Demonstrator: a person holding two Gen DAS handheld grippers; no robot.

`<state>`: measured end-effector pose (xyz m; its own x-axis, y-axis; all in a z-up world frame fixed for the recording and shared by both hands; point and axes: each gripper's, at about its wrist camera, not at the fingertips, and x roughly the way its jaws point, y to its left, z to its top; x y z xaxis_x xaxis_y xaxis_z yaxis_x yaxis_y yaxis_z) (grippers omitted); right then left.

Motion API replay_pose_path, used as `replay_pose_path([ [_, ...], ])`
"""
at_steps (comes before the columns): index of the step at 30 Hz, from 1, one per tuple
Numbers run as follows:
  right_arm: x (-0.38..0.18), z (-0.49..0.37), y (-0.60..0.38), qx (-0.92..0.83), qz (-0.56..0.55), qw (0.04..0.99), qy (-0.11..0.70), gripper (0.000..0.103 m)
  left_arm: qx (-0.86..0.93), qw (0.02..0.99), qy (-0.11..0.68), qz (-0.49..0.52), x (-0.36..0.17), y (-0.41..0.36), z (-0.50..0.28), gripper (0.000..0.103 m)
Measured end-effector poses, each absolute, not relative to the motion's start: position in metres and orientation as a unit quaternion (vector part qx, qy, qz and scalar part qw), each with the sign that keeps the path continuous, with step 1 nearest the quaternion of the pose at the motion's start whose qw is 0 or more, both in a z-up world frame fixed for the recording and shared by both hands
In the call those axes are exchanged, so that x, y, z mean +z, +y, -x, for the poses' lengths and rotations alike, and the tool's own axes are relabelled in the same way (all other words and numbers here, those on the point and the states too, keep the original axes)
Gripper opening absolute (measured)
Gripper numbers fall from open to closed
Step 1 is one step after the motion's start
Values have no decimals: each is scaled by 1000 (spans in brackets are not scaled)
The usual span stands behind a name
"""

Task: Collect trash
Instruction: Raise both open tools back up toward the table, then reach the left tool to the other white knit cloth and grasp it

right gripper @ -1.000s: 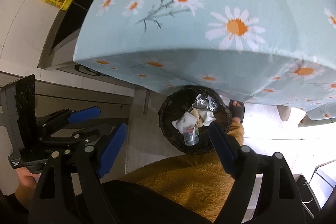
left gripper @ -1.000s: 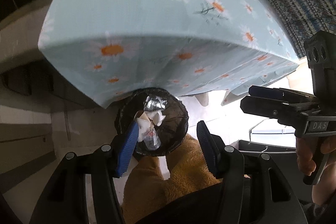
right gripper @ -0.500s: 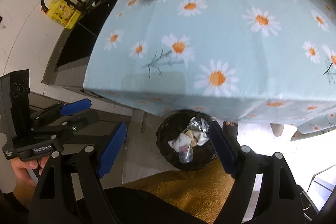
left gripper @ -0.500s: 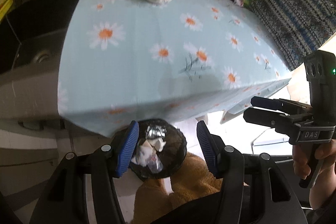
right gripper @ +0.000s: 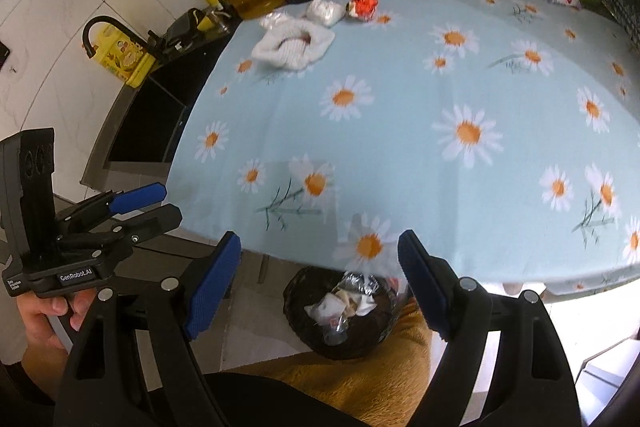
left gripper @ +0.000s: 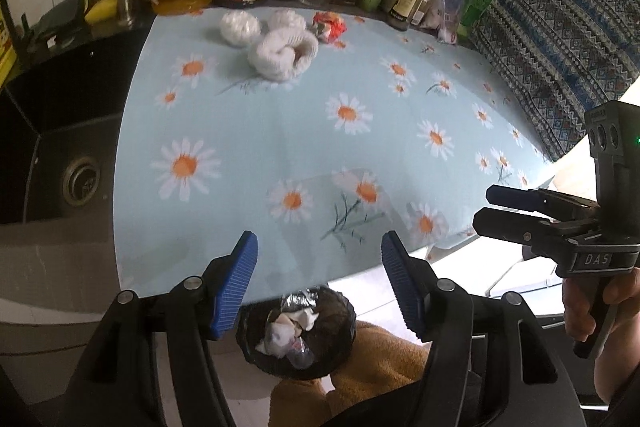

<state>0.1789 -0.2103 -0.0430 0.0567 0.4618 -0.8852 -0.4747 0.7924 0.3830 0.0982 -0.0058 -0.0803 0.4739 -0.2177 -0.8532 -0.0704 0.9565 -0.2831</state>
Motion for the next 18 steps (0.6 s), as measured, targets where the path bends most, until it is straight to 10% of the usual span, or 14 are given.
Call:
replay_pose_path([
  [18,-39,-283,-215,339,3,726,598,80,-3,846,517,133,-75,2,-197,71],
])
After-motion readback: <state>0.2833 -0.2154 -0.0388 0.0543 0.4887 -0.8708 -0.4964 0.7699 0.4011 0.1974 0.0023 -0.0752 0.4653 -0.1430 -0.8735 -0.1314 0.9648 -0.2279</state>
